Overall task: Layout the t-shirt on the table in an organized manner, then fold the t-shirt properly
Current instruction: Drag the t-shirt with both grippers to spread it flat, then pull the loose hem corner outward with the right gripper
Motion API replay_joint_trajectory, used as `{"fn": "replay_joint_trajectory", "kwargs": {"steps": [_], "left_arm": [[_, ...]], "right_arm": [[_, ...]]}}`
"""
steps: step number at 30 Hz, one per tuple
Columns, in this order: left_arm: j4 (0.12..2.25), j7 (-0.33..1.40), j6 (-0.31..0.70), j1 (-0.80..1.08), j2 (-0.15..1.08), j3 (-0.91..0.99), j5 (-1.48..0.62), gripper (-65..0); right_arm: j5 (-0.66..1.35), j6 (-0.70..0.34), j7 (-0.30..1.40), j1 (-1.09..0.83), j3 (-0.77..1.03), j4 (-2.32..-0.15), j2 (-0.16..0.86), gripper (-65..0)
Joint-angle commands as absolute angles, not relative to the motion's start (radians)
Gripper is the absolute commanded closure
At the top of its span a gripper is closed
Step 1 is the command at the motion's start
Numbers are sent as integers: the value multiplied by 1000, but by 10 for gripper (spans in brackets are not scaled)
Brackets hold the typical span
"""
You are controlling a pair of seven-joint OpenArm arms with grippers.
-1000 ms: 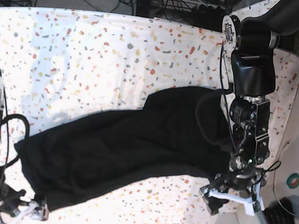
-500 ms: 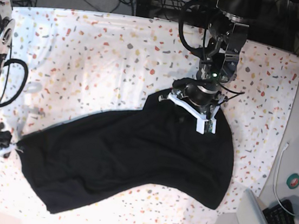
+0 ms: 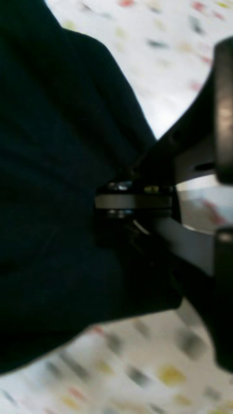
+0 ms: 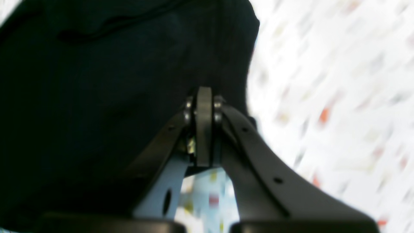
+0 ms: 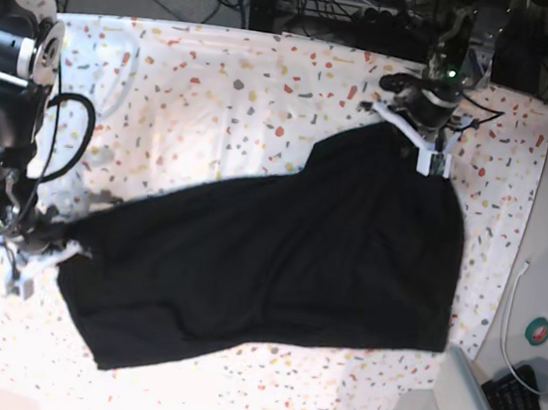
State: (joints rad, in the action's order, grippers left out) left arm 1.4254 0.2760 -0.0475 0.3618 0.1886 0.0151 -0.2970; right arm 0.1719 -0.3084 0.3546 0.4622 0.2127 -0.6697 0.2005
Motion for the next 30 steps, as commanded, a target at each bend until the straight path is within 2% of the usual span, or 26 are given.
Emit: {"fn": "replay_joint_trajectory", "kwargs": {"steps": [1, 7, 8, 9, 11, 12, 14, 18, 22, 24, 26, 27, 28, 29, 30], "left_arm": [[1463, 255, -50, 380, 196, 45, -297, 0], [1572, 257, -50, 438, 196, 171, -297, 0], [1587, 257, -50, 446, 197, 186, -297, 0], [1601, 257, -50, 452, 197, 205, -297, 0], [1623, 257, -50, 455, 197, 237, -297, 0], [1630, 257, -50, 461, 197, 249, -297, 0], [1652, 257, -50, 466, 194, 265, -297, 0], [1659, 257, -50, 469, 193, 266, -298, 0], [1629, 255, -50, 456, 183, 255, -298, 0], [1590, 254, -50, 441, 176, 255, -298, 0], [1543, 254, -50, 420, 174, 255, -297, 0], [1521, 254, -50, 415, 174, 255, -297, 0], [1500, 254, -50, 414, 174, 255, -294, 0], [1484, 254, -50, 412, 173, 255, -291, 0], [1469, 252, -50, 412, 173, 255, -289, 0]], "right_arm": [[188, -311, 343, 473, 225, -742, 220, 0], [193, -311, 536, 239, 226, -1179, 202, 0], [193, -311, 558, 200, 226, -1245, 188, -72], [193, -311, 564, 171, 226, -1293, 179, -171], [189, -311, 564, 166, 217, -1267, 174, -324], [189, -312, 564, 194, 217, -1207, 174, -383], [189, -315, 562, 262, 223, -1086, 174, -417], [188, -315, 470, 334, 220, -928, 188, -417], [188, -318, 461, 384, 217, -837, 203, -417], [188, -320, 461, 406, 217, -788, 202, -386], [191, -323, 460, 417, 217, -750, 200, -263], [191, -340, 460, 417, 217, -748, 194, -183], [191, -381, 466, 410, 223, -757, 185, -74], [191, -427, 470, 386, 225, -779, 183, 0], [193, -461, 496, 352, 226, -825, 183, 0]]}}
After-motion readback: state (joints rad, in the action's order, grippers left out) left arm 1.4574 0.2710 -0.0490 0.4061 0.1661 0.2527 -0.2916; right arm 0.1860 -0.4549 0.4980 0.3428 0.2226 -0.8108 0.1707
